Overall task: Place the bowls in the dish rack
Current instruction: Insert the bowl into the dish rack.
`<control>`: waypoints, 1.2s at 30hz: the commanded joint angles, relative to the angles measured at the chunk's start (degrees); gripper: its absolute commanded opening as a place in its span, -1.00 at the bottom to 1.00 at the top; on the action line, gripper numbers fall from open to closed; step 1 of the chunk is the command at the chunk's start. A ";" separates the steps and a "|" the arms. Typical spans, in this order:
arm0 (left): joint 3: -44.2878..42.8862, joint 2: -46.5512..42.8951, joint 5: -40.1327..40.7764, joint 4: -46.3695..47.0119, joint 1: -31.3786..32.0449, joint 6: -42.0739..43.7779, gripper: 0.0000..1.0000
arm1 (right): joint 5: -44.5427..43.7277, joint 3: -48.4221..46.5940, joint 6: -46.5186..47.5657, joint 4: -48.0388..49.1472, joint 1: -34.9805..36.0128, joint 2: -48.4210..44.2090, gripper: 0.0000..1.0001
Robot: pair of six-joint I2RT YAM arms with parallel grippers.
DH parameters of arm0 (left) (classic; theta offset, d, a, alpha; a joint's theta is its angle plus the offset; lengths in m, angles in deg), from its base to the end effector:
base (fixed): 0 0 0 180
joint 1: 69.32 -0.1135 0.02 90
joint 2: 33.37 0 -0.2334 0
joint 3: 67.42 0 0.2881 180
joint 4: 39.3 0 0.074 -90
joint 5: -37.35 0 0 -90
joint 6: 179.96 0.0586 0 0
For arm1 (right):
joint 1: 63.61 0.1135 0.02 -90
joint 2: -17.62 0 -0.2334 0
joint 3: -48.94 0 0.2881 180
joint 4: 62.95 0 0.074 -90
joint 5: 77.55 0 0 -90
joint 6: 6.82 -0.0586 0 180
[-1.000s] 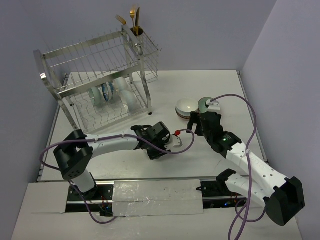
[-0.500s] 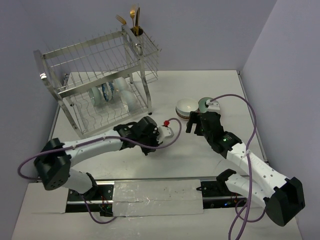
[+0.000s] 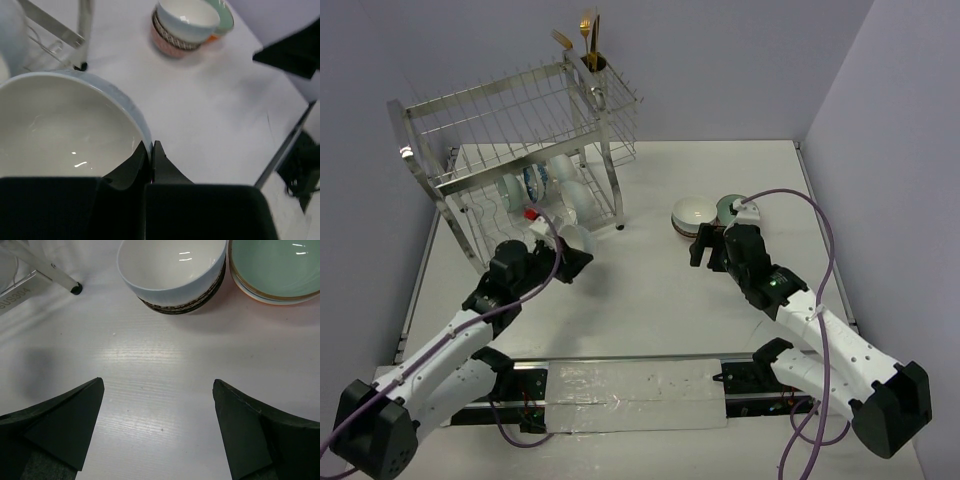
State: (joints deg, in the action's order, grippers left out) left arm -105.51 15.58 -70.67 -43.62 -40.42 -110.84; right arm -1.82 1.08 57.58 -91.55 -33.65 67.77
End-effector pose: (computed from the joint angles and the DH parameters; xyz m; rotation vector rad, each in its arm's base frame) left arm 0.2319 -0.1487 0.2013 0.3635 1.8831 -0.8867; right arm 0.2416 0.1226 0.2140 0.0692 2.1068 0.3228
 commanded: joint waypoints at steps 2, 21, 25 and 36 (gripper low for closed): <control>4.43 -2.28 -1.57 23.64 -7.01 -10.83 -1.00 | 1.95 1.03 0.73 2.43 -0.25 -2.07 0.93; 12.35 17.13 -8.70 74.28 -25.04 -26.04 -1.00 | 4.95 2.00 1.35 3.83 -0.25 -2.25 0.90; 13.05 22.76 -6.86 84.72 -25.39 -28.42 -0.99 | 5.47 2.70 1.26 5.15 -0.25 -2.86 0.89; 10.51 37.44 -5.18 98.91 -25.39 -32.12 -1.00 | 5.65 5.68 1.87 8.66 -0.25 -9.10 0.99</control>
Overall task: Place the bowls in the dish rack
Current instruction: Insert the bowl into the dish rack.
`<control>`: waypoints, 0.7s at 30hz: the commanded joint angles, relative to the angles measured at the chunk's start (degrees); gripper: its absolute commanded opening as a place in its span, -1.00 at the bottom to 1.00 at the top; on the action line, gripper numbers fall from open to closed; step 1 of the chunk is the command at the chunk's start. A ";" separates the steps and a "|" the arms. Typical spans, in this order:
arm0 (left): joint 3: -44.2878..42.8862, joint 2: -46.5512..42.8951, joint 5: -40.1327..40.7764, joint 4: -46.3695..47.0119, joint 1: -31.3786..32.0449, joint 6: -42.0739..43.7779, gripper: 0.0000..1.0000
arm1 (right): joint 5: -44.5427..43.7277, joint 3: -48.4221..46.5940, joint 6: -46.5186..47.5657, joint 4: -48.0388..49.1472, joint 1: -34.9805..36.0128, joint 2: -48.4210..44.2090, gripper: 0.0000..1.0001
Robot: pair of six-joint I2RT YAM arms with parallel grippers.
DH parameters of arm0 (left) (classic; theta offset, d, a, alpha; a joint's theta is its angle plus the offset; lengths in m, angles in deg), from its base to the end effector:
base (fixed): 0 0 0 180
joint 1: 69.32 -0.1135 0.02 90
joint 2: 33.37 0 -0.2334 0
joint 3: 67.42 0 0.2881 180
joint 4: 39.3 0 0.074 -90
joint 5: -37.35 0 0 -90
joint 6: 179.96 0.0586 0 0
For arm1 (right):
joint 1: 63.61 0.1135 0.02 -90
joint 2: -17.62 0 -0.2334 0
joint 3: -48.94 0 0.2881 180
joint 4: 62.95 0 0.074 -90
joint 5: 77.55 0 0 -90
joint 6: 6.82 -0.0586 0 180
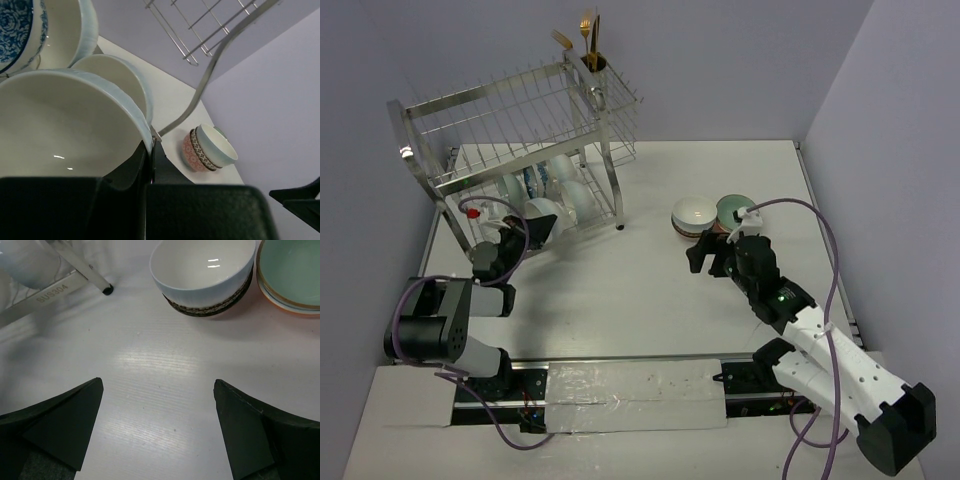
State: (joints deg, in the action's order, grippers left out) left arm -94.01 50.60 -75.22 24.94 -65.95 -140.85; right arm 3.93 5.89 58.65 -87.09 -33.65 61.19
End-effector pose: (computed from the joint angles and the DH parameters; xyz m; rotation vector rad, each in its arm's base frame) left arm 0.2762 -0.0388 0.1183 -0.2979 1.5213 -1.0462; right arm 0.2286 0.1218 0.2167 0.0007 2.0261 0.4601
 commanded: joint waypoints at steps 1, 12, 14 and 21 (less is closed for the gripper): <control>-1.25 3.04 -0.64 30.34 0.14 -1.93 -0.99 | -0.01 1.05 0.98 4.64 -0.25 -2.96 0.99; -6.70 6.74 -1.51 30.43 0.14 1.15 -1.00 | 3.24 1.76 2.47 6.76 -0.25 -3.41 0.98; -7.66 7.70 -1.78 30.43 0.14 1.32 -1.00 | 3.24 1.85 2.65 6.85 -0.25 -3.23 0.97; -10.57 10.25 -2.22 30.52 0.14 1.32 -0.99 | 4.73 2.02 3.26 7.90 -0.16 -3.06 0.97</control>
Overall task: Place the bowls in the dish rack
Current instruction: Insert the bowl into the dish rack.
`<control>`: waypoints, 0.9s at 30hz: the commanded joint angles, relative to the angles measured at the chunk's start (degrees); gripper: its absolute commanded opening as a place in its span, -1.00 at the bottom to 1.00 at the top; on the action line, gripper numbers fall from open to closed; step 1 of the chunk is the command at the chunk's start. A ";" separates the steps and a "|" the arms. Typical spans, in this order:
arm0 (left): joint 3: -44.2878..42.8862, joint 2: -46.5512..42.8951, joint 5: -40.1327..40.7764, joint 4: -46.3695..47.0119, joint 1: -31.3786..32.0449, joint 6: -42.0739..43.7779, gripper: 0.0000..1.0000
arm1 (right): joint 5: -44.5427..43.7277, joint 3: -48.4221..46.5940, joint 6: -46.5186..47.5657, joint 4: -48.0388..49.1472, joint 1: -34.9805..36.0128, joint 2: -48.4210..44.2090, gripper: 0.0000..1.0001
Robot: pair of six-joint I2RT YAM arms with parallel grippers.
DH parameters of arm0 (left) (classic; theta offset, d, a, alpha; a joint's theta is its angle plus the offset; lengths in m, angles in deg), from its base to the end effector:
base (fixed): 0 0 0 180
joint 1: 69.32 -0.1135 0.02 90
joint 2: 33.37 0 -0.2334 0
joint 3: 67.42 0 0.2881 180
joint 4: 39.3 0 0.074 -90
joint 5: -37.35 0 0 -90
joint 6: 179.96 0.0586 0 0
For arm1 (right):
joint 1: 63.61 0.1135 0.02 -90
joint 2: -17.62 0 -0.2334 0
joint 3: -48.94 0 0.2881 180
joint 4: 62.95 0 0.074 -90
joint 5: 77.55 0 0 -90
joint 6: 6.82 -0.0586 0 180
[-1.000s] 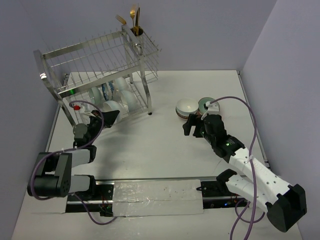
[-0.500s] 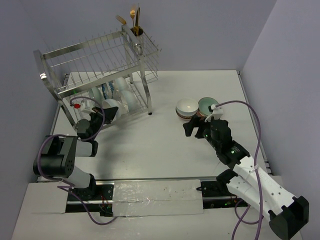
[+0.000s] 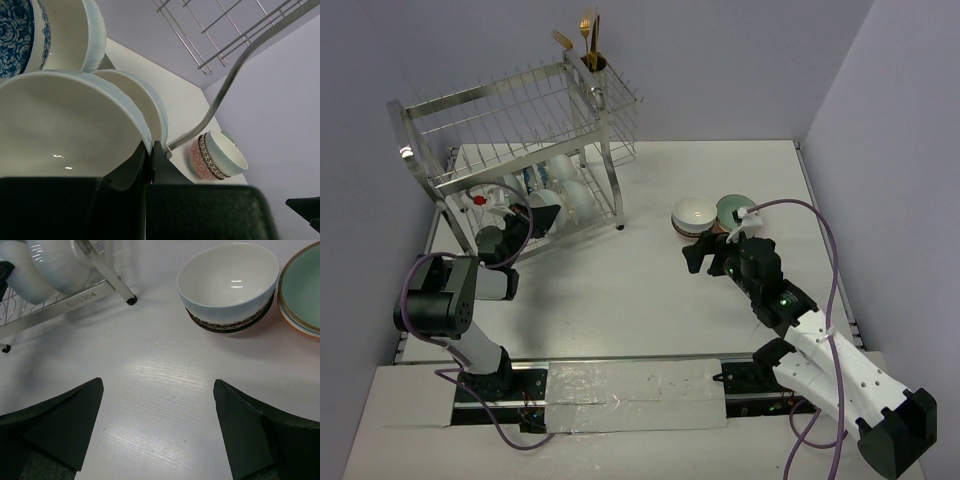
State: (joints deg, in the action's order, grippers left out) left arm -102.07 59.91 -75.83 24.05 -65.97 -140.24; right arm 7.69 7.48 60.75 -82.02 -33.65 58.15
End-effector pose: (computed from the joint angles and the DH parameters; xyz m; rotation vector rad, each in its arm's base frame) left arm 0.3089 -0.0412 0.1111 -0.3005 1.5592 -1.0430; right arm 0.2246 0.1239 0.2286 -0.0685 1.9221 0.5433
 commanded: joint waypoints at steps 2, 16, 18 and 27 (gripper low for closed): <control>-2.94 1.47 -1.43 31.41 0.16 0.80 -1.00 | 1.24 0.51 1.34 2.92 -0.25 -0.02 0.96; -4.88 3.40 -1.34 31.50 0.16 0.97 -0.99 | 2.38 0.69 1.96 3.44 -0.25 0.25 0.95; -5.05 3.58 -1.52 31.41 0.16 0.89 -1.00 | 2.55 0.78 2.05 3.62 -0.25 0.25 0.95; -5.84 3.67 -2.31 31.50 0.69 0.27 -1.00 | 3.17 0.60 2.22 3.88 -0.25 1.30 0.94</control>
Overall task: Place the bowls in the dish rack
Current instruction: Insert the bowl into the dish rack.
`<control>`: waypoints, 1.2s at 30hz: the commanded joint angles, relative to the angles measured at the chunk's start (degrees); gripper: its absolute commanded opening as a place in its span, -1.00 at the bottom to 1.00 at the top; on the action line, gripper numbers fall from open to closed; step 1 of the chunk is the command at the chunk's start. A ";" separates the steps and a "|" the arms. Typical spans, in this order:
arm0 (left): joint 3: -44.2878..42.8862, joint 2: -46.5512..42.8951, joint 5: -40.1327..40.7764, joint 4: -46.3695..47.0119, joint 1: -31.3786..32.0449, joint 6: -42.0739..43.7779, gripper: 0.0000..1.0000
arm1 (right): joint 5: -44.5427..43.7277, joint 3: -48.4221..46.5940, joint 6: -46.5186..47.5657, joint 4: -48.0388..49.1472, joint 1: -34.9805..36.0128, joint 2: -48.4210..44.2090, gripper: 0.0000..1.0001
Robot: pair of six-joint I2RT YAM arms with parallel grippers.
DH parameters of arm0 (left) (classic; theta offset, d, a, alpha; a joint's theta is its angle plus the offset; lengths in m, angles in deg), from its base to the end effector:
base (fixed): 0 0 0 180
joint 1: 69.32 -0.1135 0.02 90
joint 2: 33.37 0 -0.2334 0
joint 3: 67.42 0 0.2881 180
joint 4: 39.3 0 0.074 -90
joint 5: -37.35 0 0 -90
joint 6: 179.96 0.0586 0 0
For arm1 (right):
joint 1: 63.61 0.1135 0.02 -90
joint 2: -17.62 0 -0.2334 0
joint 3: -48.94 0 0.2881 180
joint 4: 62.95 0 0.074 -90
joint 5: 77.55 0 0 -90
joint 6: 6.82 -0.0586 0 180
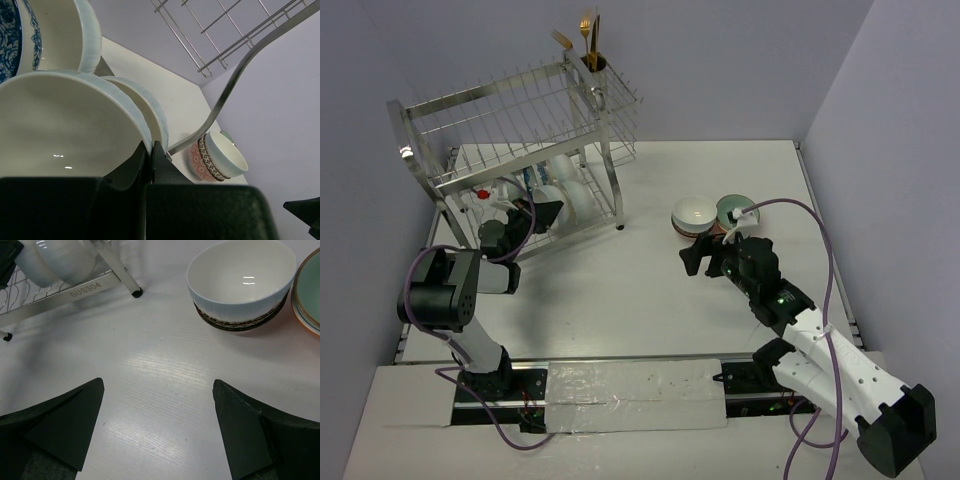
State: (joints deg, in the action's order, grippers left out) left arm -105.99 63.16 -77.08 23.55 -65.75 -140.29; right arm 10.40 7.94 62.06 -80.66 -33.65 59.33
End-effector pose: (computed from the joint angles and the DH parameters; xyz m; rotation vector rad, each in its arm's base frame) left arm 0.3241 -0.0445 0.1120 -0.2791 1.5647 -1.0622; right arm 0.2260 0.1278 0.2233 -0.1241 1.9291 0.5696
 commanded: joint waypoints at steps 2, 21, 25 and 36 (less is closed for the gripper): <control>-1.76 1.11 -1.15 32.00 0.73 0.32 -1.00 | 0.46 0.14 1.00 2.62 -0.25 0.12 0.94; -2.20 4.10 -2.38 32.00 1.88 -0.48 -1.00 | 1.34 0.41 1.09 3.23 -0.25 0.47 0.92; -1.40 3.66 -1.94 32.09 1.88 -0.48 -1.00 | 1.34 0.41 1.26 3.23 -0.25 0.39 0.92; -1.05 4.01 -1.15 32.18 1.79 -2.67 -1.00 | 1.69 0.58 1.44 3.41 -0.25 -0.14 0.91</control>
State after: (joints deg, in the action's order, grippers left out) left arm -107.65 65.92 -78.15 24.70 -64.37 -140.96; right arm 11.87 8.12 62.69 -80.07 -33.65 60.12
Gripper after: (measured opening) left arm 0.045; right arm 0.956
